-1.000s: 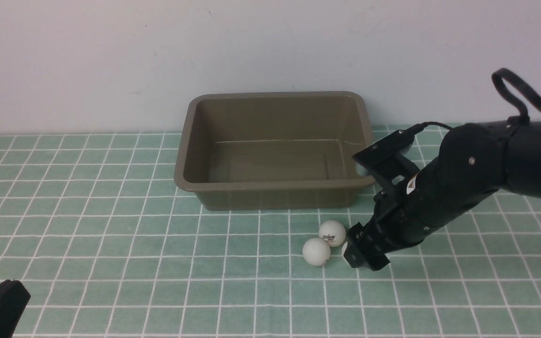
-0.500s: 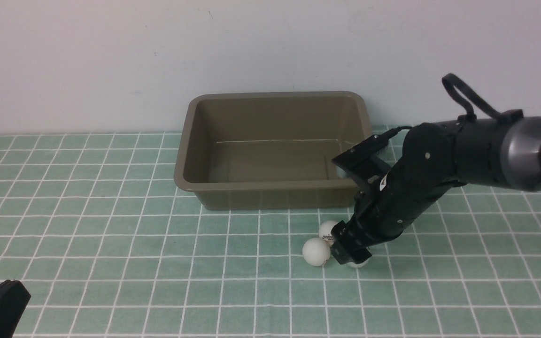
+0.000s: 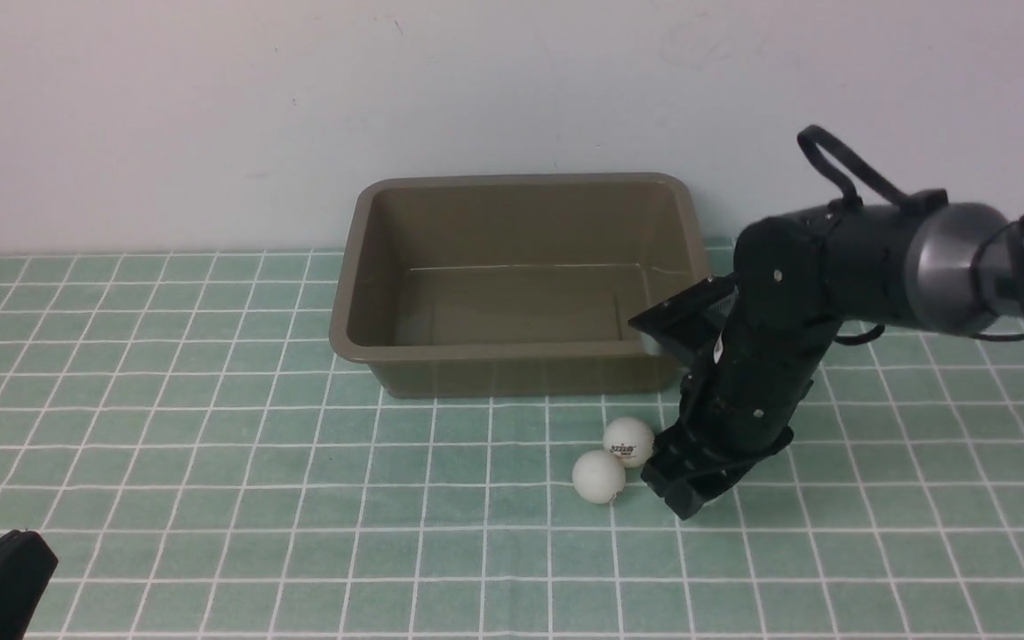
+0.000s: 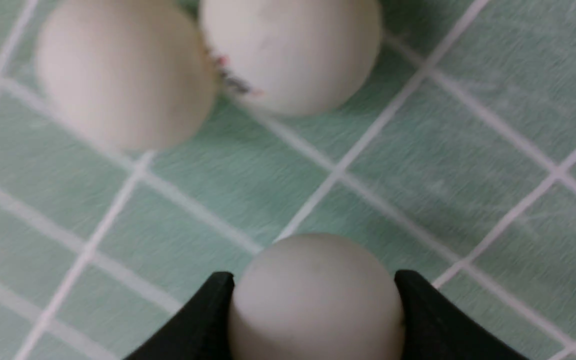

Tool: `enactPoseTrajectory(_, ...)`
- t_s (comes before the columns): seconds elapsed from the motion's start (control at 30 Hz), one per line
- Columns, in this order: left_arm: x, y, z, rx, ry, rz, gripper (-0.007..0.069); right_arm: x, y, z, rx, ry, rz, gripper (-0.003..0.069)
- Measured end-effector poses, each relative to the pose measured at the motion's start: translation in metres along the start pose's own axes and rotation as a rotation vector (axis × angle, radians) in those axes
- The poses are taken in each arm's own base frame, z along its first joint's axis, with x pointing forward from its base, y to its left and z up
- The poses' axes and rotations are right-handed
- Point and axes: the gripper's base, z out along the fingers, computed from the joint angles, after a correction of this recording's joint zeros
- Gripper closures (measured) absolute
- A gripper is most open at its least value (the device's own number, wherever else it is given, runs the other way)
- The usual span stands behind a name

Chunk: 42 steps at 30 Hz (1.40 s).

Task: Put the table tennis balls in the box on the green coffee tablecloth.
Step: 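Reach for and grasp a ping pong ball on the table, then release the ping pong ball into the bin and lift the gripper away, then reach for and grasp a ping pong ball on the table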

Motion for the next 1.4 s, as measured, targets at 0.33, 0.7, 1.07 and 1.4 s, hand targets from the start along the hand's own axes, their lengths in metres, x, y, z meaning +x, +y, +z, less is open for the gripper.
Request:
enactPoseTrajectory(0.33, 0.000, 0.000, 0.000, 0.000, 0.000, 0.000, 0.0632, -0.079, 0.008, -0.119, 0.040, -0.559, -0.133, 0.0299)
enactPoseTrajectory(0.7, 0.002, -0.001, 0.000, 0.016, 0.019, -0.010, 0.0632, -0.115, -0.025, -0.016, 0.164, -0.484, -0.143, 0.0295)
enactPoseTrajectory(1.07, 0.002, -0.002, 0.000, 0.018, 0.019, -0.013, 0.0632, -0.117, -0.025, -0.066, 0.213, -0.421, -0.116, 0.0071)
enactPoseTrajectory(1.4, 0.002, -0.002, 0.000, 0.019, 0.020, -0.014, 0.0632, -0.069, 0.010, -0.214, 0.121, -0.650, 0.085, 0.0081)
